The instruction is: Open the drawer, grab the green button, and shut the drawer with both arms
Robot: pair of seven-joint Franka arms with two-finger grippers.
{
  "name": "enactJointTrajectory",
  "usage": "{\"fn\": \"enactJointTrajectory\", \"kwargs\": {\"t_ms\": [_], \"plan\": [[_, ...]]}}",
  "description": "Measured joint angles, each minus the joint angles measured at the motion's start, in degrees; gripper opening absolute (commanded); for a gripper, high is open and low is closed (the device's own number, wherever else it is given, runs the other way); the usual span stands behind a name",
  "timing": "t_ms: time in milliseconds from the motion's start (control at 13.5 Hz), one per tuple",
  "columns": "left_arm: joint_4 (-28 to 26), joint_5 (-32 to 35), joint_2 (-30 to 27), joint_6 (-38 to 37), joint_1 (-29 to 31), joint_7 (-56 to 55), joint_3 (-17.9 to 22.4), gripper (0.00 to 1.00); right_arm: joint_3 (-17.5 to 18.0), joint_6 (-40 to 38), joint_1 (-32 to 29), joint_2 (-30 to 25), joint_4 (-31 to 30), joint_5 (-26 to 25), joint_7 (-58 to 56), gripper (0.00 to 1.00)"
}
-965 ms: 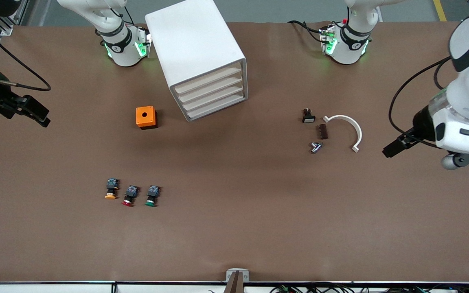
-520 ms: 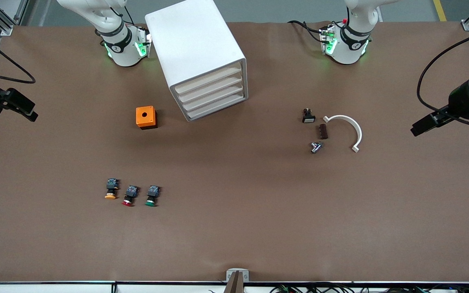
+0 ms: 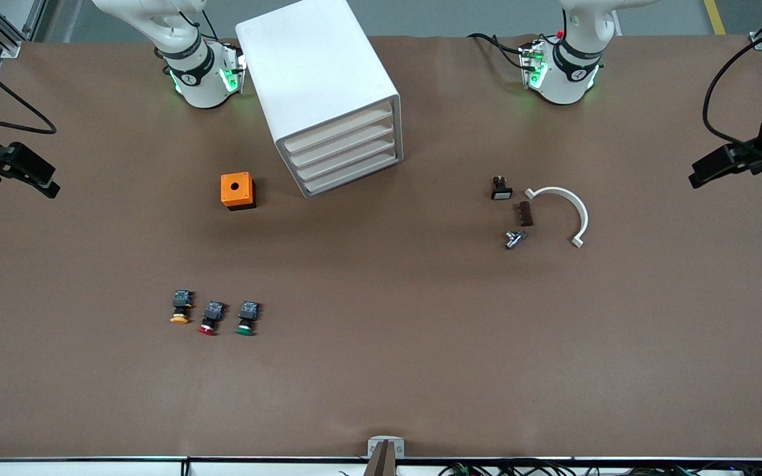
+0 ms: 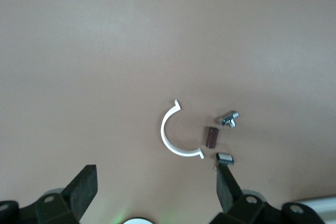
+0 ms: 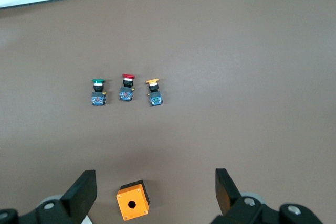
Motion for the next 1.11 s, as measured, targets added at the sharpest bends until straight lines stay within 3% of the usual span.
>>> {"fn": "enactJointTrajectory", "kwargs": {"t_ms": [148, 371, 1114], "plan": [[-3.5, -0.5, -3.5, 0.0, -2.1, 1.2, 2.9, 1.0, 0.0, 0.0, 0.0, 0.0, 0.0, 0.0, -0.1, 1.0], [-6.7, -0.5, -6.4, 1.1, -3.2, 1.2, 3.0, 1.0, 0.0, 0.2, 0.0, 0.0, 0.0, 0.0, -0.2, 1.0], [-6.1, -0.5, -4.4, 3.3, -3.5, 1.2, 3.0, 1.0, 0.0, 0.3, 0.0, -0.3, 0.0, 0.0, -0.4, 1.0]]}}
